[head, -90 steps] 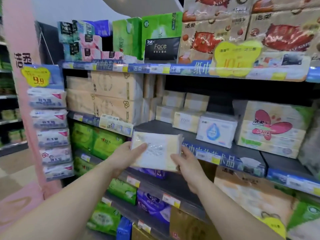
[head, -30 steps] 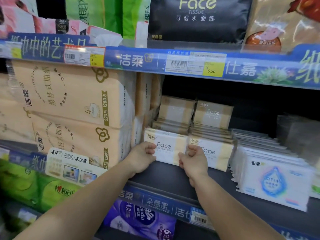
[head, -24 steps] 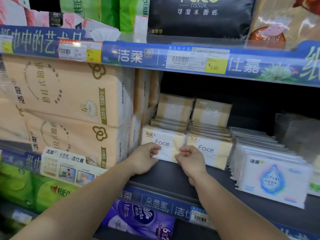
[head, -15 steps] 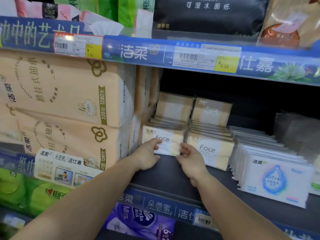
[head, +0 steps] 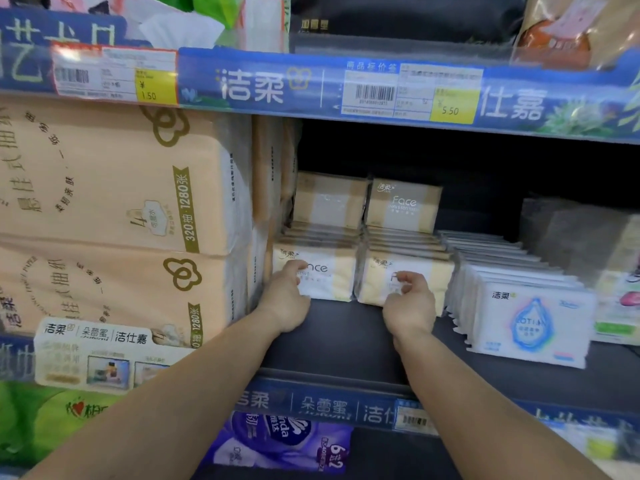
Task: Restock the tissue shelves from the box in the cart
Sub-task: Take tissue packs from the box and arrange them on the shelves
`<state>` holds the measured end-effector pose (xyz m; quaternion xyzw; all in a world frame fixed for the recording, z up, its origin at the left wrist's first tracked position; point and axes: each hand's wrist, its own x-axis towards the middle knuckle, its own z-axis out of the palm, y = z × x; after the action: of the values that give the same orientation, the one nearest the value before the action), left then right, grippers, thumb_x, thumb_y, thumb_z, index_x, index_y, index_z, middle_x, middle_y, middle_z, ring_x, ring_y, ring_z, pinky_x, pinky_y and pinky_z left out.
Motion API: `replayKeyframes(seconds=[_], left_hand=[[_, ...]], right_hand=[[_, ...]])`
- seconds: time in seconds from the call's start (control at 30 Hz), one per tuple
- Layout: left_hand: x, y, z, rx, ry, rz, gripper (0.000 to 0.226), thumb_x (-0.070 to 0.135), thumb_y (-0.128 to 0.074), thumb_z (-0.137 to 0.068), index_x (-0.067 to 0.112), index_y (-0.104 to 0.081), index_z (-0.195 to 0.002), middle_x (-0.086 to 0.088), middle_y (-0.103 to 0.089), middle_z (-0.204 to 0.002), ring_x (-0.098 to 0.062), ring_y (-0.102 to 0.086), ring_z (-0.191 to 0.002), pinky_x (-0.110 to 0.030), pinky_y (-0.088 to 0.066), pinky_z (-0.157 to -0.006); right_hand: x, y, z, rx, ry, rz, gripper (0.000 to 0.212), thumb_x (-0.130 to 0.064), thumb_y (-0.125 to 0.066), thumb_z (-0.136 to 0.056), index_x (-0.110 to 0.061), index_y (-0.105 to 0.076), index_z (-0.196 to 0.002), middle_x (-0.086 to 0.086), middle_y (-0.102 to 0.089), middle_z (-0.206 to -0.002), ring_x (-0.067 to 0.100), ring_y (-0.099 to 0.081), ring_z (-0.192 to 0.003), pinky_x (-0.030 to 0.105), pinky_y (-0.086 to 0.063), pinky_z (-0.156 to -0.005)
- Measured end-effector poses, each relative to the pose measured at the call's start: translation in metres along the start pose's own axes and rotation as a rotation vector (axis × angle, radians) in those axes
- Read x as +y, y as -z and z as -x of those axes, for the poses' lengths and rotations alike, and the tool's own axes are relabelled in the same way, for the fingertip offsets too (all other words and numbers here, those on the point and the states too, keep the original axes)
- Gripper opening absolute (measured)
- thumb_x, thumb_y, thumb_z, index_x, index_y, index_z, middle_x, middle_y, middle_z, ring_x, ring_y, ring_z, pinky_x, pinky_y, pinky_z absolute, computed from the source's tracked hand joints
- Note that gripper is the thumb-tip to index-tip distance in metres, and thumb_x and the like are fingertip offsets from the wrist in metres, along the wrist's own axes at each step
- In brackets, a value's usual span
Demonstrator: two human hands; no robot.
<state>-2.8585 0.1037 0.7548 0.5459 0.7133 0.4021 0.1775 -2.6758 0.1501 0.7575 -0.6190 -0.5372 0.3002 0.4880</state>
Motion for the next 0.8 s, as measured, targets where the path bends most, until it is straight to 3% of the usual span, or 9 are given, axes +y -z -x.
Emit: replayKeyframes(seconds=[0.13, 0.23, 0.37, 0.43, 0.57, 0.7, 0.8], left_hand=[[0.009, 0.001, 0.006, -0.010, 0.012, -0.029, 0.061, 0.013, -0.060, -0.088, 0.022, -0.035, -0.143, -0.012, -0.046, -0.134, -0.026, -0.051, -0.117, -0.025, -0.041, -0.096], [0.028, -0.003, 0.022, -0.061, -0.022, -0.077, 0.059, 0.022, -0.064, -0.087, 0.016, -0.041, -0.141, -0.012, -0.047, -0.136, -0.026, -0.052, -0.119, -0.023, -0.039, -0.094], [0.072, -0.020, 0.058, -0.114, -0.173, -0.132, 0.050, 0.028, -0.065, -0.086, 0.017, -0.050, -0.133, -0.008, -0.051, -0.134, -0.022, -0.051, -0.121, -0.028, -0.041, -0.101], [0.100, -0.039, 0.081, -0.132, -0.251, -0.195, 0.051, 0.031, -0.064, -0.087, 0.019, -0.048, -0.134, -0.008, -0.049, -0.133, -0.024, -0.048, -0.124, -0.030, -0.038, -0.104], [0.165, -0.103, 0.146, -0.198, -0.398, -0.295, 0.054, 0.035, -0.062, -0.086, 0.021, -0.046, -0.136, -0.011, -0.046, -0.133, -0.030, -0.044, -0.125, -0.035, -0.039, -0.104], [0.239, -0.198, 0.236, -0.345, -0.540, -0.337, 0.052, 0.038, -0.059, -0.088, 0.022, -0.045, -0.136, -0.012, -0.045, -0.134, -0.032, -0.043, -0.124, -0.037, -0.040, -0.101], [0.299, -0.277, 0.308, -0.463, -0.686, -0.372, 0.056, 0.040, -0.059, -0.087, 0.023, -0.042, -0.138, -0.012, -0.042, -0.140, -0.032, -0.039, -0.130, -0.040, -0.039, -0.103]], right_hand=[[-0.003, 0.008, 0.005, -0.063, -0.012, -0.069, 0.049, 0.002, -0.041, -0.085, -0.027, -0.056, -0.122, 0.006, -0.053, -0.126, 0.027, -0.057, -0.102, 0.032, -0.049, -0.075], [-0.007, 0.025, 0.021, -0.196, 0.005, -0.095, 0.045, 0.000, -0.044, -0.090, -0.022, -0.054, -0.128, 0.008, -0.051, -0.135, 0.023, -0.055, -0.110, 0.024, -0.041, -0.078], [-0.006, 0.066, 0.053, -0.306, 0.102, -0.073, 0.040, -0.003, -0.050, -0.090, -0.020, -0.055, -0.126, 0.006, -0.054, -0.130, 0.013, -0.053, -0.096, 0.016, -0.040, -0.065], [0.002, 0.101, 0.065, -0.288, 0.184, -0.018, 0.037, -0.006, -0.053, -0.090, -0.019, -0.057, -0.125, 0.004, -0.057, -0.126, 0.011, -0.054, -0.100, 0.017, -0.042, -0.077], [0.046, 0.211, 0.080, -0.152, 0.272, 0.212, 0.041, -0.011, -0.057, -0.089, -0.018, -0.056, -0.129, 0.007, -0.057, -0.130, 0.019, -0.054, -0.119, 0.026, -0.042, -0.099], [0.113, 0.364, 0.103, -0.059, 0.219, 0.619, 0.050, -0.024, -0.057, -0.091, -0.018, -0.046, -0.140, 0.010, -0.052, -0.137, 0.027, -0.048, -0.126, 0.033, -0.040, -0.102], [0.161, 0.475, 0.130, 0.052, 0.103, 0.755, 0.054, -0.028, -0.058, -0.091, -0.018, -0.043, -0.142, 0.012, -0.051, -0.139, 0.029, -0.045, -0.127, 0.033, -0.037, -0.101]])
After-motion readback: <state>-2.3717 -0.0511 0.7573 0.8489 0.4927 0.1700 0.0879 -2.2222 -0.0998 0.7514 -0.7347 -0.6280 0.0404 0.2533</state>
